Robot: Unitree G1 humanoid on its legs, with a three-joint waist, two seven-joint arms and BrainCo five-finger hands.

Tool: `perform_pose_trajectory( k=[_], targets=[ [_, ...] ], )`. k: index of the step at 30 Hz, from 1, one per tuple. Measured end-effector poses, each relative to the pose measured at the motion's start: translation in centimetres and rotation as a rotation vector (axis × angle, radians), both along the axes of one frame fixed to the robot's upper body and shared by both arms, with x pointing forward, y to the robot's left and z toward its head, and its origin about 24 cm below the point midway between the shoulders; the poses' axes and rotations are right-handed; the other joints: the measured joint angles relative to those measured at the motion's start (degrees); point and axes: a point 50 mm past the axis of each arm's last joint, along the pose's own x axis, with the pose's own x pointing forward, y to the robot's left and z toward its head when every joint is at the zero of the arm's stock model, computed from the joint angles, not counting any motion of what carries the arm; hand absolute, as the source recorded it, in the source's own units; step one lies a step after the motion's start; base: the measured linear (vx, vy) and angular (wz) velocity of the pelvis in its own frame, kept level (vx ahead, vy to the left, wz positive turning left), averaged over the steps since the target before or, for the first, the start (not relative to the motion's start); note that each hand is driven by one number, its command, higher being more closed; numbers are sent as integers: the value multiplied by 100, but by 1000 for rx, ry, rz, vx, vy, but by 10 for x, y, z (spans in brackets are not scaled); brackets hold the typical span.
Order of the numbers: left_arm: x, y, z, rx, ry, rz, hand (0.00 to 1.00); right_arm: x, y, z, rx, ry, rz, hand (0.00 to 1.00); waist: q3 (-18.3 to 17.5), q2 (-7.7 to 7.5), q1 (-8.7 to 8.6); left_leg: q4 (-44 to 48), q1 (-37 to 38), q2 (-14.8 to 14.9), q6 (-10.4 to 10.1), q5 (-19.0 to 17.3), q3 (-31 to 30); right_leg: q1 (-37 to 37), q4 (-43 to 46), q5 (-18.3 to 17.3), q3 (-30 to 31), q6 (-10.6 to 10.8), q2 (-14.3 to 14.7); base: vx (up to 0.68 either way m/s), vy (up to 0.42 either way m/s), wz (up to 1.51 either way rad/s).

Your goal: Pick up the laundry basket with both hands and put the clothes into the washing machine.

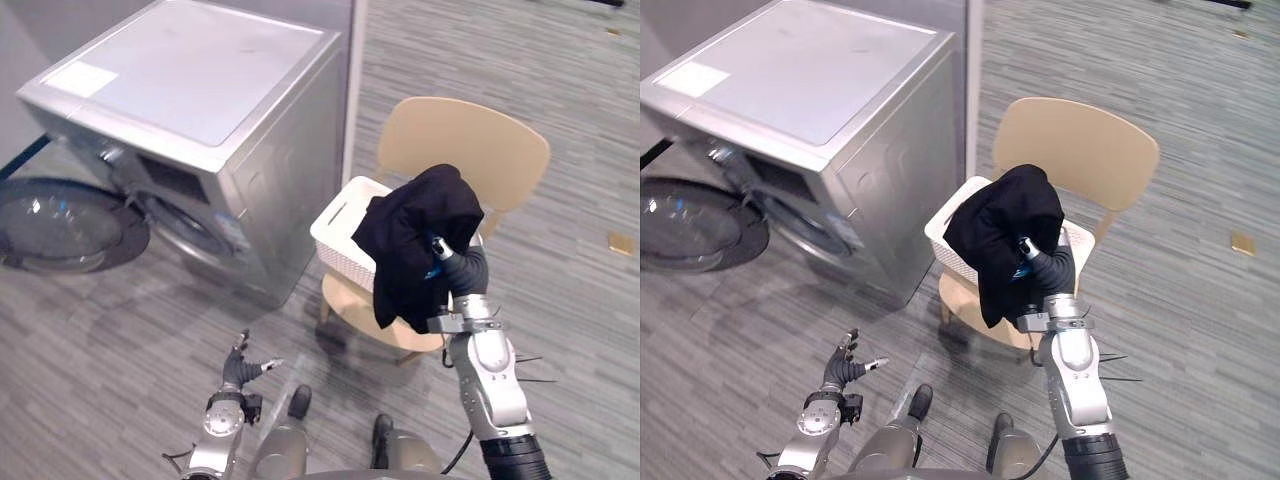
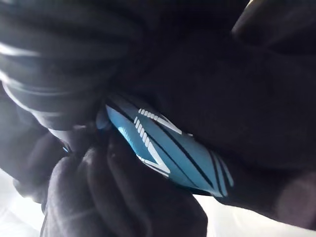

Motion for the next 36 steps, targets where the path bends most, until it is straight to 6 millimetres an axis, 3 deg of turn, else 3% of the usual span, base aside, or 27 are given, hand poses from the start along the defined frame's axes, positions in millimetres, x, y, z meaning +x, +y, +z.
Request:
perform_pose_trajectory(
  k=[2, 3, 5, 6, 7, 8, 9, 10, 11, 12, 13, 14, 16, 19, 26, 27, 31, 32, 36],
  targets=[
    [-3, -10, 12, -49, -69, 26, 0, 2, 11, 4, -27, -24, 38, 100, -28, 46, 35, -105, -215, 31, -160, 283, -280, -324, 254, -74, -147, -199, 50, -28, -165, 56],
    [-1, -15, 16, -61, -89, 19, 0, 3, 11, 4, -38, -29, 39, 100, -18, 90, 29, -150, -291, 15, -128, 429, -315, -388, 345, -118, -236, -287, 66, -52, -144, 151],
    [15, -39, 35, -105, -182, -63, 0, 13, 2, -7, -120, 22, -8, 100, -8, 235, -115, -796, -471, -181, 200, 1830, 434, -386, 157, -9, -484, -541, -3, -128, -55, 194],
    [19, -43, 42, -112, -219, -77, 0, 18, 0, -10, -142, 44, -14, 100, 0, 234, -130, -705, -458, -167, 305, 1709, 831, -334, 62, 65, -734, -568, -108, -155, -20, 162],
    [24, -48, 52, -110, -270, -109, 0, 21, 2, -13, -161, 69, -11, 100, 25, 185, -181, 248, -593, -159, 555, 794, 1684, -279, 1, 140, -1075, -620, -284, -156, -41, 139],
    [28, -50, 59, -101, -307, -129, 0, 21, 2, -13, -164, 68, -6, 100, 56, 129, -198, 863, -554, -122, 656, 324, 2044, -238, -54, 209, -1240, -624, -439, -153, -78, 125],
    [30, -49, 62, -96, -320, -131, 0, 21, 2, -13, -168, 67, -5, 100, 52, 125, -213, 1116, -473, -55, 600, 74, 2171, -199, -128, 270, -1313, -617, -493, -148, -35, 82],
    [33, -46, 69, -77, -357, -140, 0, 21, 5, -13, -182, 64, 15, 100, 42, 140, -212, 1338, -108, 122, 382, -320, 2339, -83, -406, 450, -1397, -583, -534, -140, 38, 52],
    [34, -45, 74, -69, -386, -148, 0, 21, 8, -12, -192, 59, 30, 100, 9, 175, -244, 1134, 255, 226, 313, -442, 2399, 8, -626, 544, -1481, -555, -540, -131, 70, 48],
    [35, -47, 76, -70, -402, -156, 0, 20, 8, -12, -201, 56, 37, 100, -48, 231, -281, 804, 498, 292, 278, -446, 2407, 30, -732, 609, -1527, -513, -515, -121, 155, 54],
    [37, -54, 80, -77, -424, -183, 0, 22, 8, -10, -227, 45, 48, 100, -217, 482, -365, -118, 994, 451, 204, -432, 2344, 45, -954, 744, -1689, -347, -374, -77, 172, 56],
    [43, -60, 85, -49, -446, -230, 0, 24, 7, -9, -235, 45, 47, 100, -255, 526, -348, -520, 1106, 485, -56, -300, 2291, 38, -1027, 847, -1765, -271, -374, -74, 195, 53],
    [50, -64, 94, 8, -483, -289, 0, 27, 13, -13, -241, 66, 67, 100, -279, 379, -320, -521, 1089, 363, -18, -239, 2246, 174, -1274, 1180, -1762, -223, -398, -88, 159, 28],
    [53, -63, 100, 50, -510, -314, 0, 26, 42, -13, -268, 51, 199, 100, -356, 245, -319, -464, 1184, 226, -16, -237, 2239, 439, -1625, 1434, -1732, -129, -460, -57, 122, 7],
    [57, -85, 113, 49, -569, -411, 0, 20, 87, -18, -299, 52, 396, 100, -444, 166, -282, -404, 1183, 187, 37, -199, 2260, 801, -2492, 1986, -1635, -206, -291, -48, 27, -6],
    [58, -88, 113, 48, -570, -423, 100, 19, 90, -20, -303, 59, 412, 100, -456, 165, -286, -405, 1173, 197, 35, -187, 2260, 822, -2571, 2026, -1632, -214, -267, -47, -20, -7],
    [60, -94, 111, 50, -556, -449, 100, 16, 99, -24, -278, 94, 455, 100, -523, 151, -309, -410, 1153, 287, 14, -171, 2228, 888, -2665, 2091, -1623, -270, -170, -58, -22, -3],
    [65, -96, 111, 59, -553, -461, 100, 17, 98, -25, -262, 106, 458, 0, -545, 145, -309, -419, 1150, 321, -1, -163, 2208, 888, -2666, 2095, -1625, -296, -142, 0, 0, 0],
    [71, -93, 113, 90, -562, -460, 100, 19, 99, -25, -238, 122, 474, 0, -553, 132, -333, -419, 1121, 402, -45, -137, 2191, 883, -2668, 2098, -1622, -349, -38, -31, -21, 1]
  ],
)
